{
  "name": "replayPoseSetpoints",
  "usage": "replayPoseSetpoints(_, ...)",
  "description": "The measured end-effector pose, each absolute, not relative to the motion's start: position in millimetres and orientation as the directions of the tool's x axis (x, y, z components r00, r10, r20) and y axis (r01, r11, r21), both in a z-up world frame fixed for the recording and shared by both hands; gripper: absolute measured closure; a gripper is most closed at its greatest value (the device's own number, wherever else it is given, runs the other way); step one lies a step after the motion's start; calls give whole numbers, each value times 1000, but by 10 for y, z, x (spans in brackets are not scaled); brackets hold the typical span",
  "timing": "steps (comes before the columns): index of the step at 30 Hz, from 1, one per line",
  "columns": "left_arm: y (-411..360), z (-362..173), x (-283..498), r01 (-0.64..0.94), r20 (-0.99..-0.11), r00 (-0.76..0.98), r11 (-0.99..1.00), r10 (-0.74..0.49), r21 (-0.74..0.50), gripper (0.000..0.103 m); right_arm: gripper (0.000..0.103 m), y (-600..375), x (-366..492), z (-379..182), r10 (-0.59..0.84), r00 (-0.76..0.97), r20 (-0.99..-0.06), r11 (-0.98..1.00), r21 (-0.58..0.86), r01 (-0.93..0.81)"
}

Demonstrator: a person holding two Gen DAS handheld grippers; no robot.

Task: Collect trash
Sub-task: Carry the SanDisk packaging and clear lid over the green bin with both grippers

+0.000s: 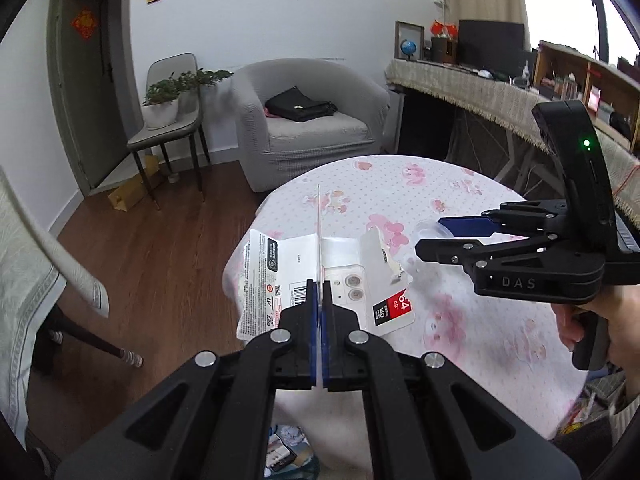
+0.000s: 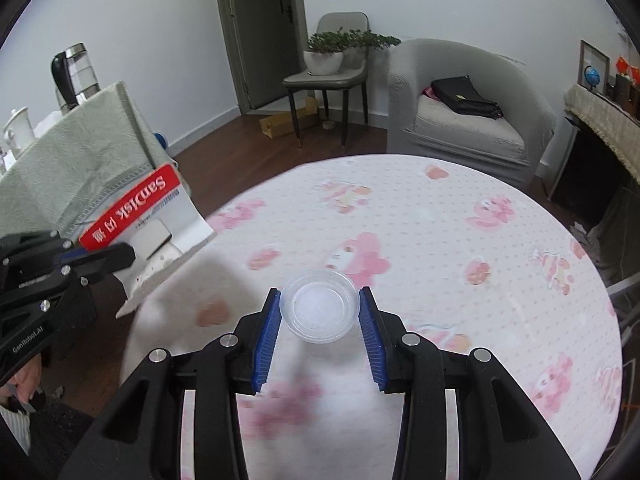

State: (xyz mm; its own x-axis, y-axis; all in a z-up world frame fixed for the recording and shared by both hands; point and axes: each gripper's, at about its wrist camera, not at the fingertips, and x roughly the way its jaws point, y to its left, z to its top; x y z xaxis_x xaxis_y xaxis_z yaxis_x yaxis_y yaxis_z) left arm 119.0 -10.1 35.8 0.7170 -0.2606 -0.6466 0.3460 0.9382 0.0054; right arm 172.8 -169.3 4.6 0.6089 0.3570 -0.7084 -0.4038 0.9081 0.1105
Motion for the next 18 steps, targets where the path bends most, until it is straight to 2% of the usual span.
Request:
replayPoseSetpoints(6,199,214,1043,281,-673,711,960,-204,7,101,63,-1389,1588,98,397,603,-692,891,133,-434)
replayPoseSetpoints(14,707,52,958,171,-711,684,983,-164,-62,101,63,-1067,1397,94,435,583,-686,864,135,-485)
replayPoseSetpoints(18,895,-129,905,125,-744,658,991,-111,-38,101,63,-883,1333,103,455,572,-682,847,135,-514)
